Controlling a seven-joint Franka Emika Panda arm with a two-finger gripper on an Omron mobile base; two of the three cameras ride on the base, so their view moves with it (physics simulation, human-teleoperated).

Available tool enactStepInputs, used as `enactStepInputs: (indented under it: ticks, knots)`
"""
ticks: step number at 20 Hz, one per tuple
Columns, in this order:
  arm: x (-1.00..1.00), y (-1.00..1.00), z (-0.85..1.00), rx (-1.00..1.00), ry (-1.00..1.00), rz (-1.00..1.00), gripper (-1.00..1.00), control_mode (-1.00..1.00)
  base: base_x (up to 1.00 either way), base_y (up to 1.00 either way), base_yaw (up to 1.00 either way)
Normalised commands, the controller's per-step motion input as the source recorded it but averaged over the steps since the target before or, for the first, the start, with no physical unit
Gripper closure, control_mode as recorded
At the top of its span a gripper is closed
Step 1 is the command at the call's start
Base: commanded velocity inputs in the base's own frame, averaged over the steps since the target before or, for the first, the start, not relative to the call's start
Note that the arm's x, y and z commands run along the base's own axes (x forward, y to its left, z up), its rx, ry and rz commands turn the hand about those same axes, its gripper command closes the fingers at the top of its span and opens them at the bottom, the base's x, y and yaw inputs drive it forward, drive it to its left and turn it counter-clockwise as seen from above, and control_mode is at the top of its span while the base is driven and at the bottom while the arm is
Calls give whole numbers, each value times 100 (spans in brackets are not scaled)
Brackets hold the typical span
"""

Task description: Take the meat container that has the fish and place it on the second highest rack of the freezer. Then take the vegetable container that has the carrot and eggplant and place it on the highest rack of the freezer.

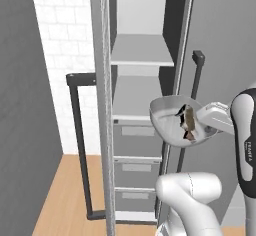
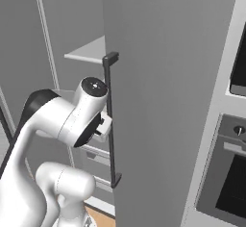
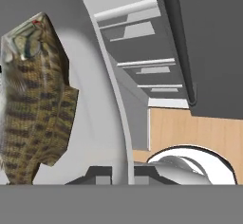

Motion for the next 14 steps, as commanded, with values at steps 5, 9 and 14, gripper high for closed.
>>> enactStepInputs:
  ticks: [5,9,14]
  knots:
    - [0,0,0,0,0,0,100,100,0,38,-6]
    - [0,0,0,0,0,0,100,100,0,44,-9]
    - [0,0,0,0,0,0,100,100,7,4,-14]
